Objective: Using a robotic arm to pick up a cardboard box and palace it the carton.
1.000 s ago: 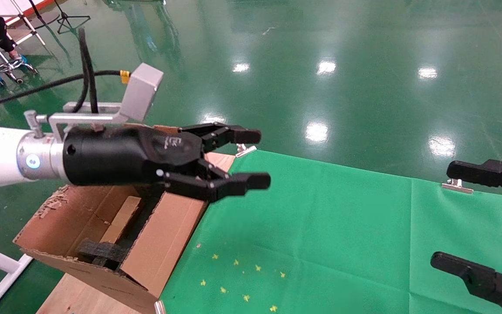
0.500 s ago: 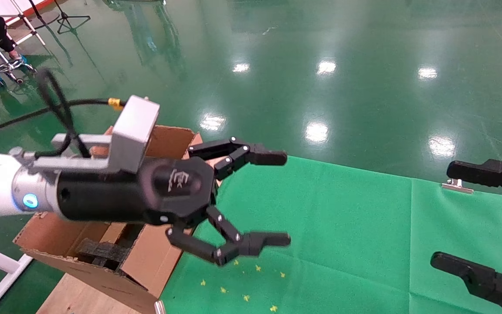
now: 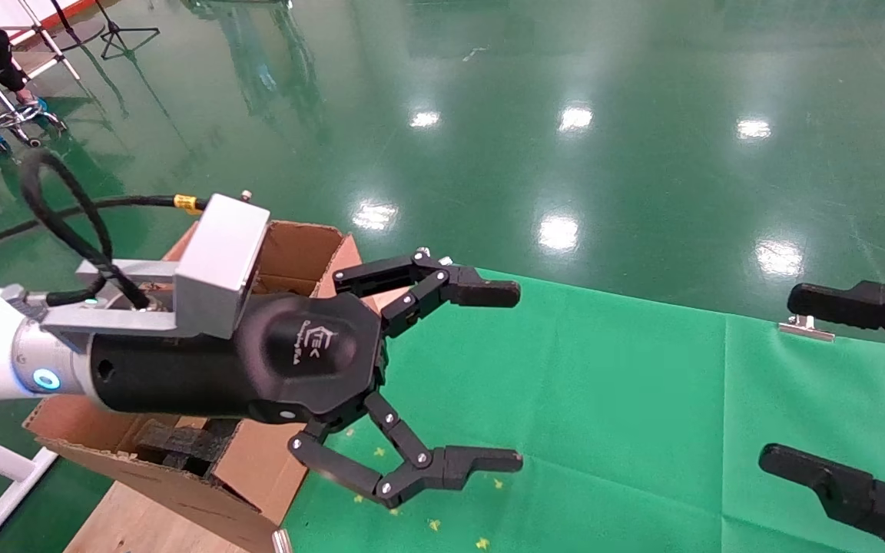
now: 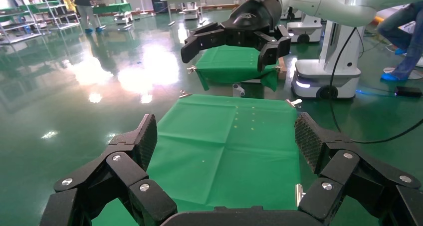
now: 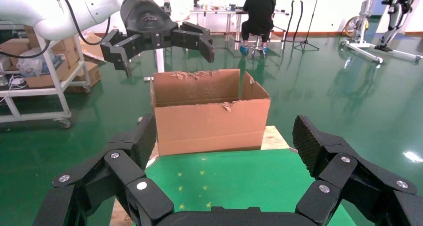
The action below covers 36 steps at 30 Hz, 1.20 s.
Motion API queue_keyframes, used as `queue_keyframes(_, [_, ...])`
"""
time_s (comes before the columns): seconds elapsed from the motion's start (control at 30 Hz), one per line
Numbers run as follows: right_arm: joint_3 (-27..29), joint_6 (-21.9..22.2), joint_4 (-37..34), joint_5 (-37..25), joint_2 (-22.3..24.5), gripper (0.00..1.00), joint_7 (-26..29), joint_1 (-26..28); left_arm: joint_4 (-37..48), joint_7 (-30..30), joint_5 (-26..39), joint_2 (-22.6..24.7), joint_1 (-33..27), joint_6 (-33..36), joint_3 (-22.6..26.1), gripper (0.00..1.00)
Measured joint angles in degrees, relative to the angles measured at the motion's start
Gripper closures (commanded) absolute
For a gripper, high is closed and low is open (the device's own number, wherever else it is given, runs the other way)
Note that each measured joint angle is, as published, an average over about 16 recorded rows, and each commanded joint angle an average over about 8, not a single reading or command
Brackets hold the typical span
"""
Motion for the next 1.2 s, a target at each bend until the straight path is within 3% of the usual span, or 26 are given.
queue_keyframes(1.2, [0.0,0.0,0.0,0.0,0.0,0.0,0.0,0.0,1.2,-0.6,0.4,0.0,-1.1,0.1,0.9,0.0])
